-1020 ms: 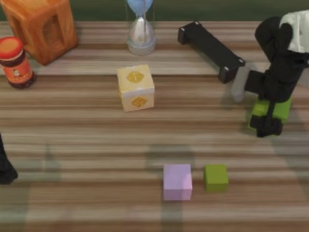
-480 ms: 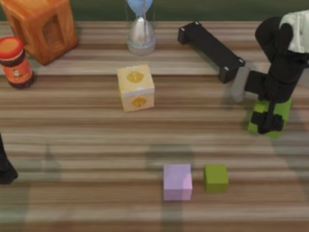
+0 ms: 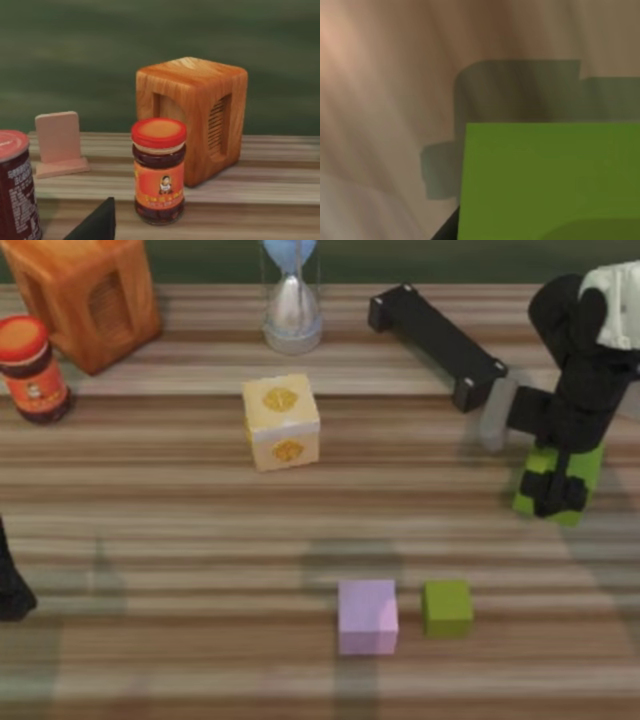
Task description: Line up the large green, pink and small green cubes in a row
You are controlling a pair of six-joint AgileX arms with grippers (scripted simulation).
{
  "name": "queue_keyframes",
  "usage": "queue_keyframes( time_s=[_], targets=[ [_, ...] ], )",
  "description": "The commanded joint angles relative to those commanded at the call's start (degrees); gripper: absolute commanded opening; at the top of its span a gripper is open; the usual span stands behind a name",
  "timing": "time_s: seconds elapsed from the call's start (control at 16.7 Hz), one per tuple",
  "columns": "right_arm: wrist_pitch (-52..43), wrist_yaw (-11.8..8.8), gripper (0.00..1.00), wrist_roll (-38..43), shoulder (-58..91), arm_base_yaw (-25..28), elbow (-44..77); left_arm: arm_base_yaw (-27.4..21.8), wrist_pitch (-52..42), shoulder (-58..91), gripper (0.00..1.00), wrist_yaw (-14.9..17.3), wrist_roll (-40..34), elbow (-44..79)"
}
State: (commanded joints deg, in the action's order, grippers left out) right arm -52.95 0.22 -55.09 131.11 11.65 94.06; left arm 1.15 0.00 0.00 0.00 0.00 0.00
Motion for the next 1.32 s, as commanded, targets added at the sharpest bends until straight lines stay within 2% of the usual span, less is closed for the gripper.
queue_keyframes(
  time_s=[0.36, 0.84, 1.14, 1.32],
  targets=[
    [-1.19, -0.11, 0.0, 0.2, -0.75, 0.1, 0.73, 0.0, 0.0, 0.0, 1.0, 0.0, 0.0, 0.0],
    [-13.56, -0.15, 0.0, 0.08, -4.91, 0.57, 8.73, 0.0, 0.0, 0.0, 1.0, 0.0, 0.0, 0.0],
    [-13.64, -0.15, 0.0, 0.25, -4.69, 0.42, 8.85, 0.0, 0.0, 0.0, 1.0, 0.0, 0.0, 0.0],
    [-15.4, -0.11, 0.0, 2.26, -2.76, 4.27, 12.59, 0.0, 0.0, 0.0, 1.0, 0.0, 0.0, 0.0]
  ],
)
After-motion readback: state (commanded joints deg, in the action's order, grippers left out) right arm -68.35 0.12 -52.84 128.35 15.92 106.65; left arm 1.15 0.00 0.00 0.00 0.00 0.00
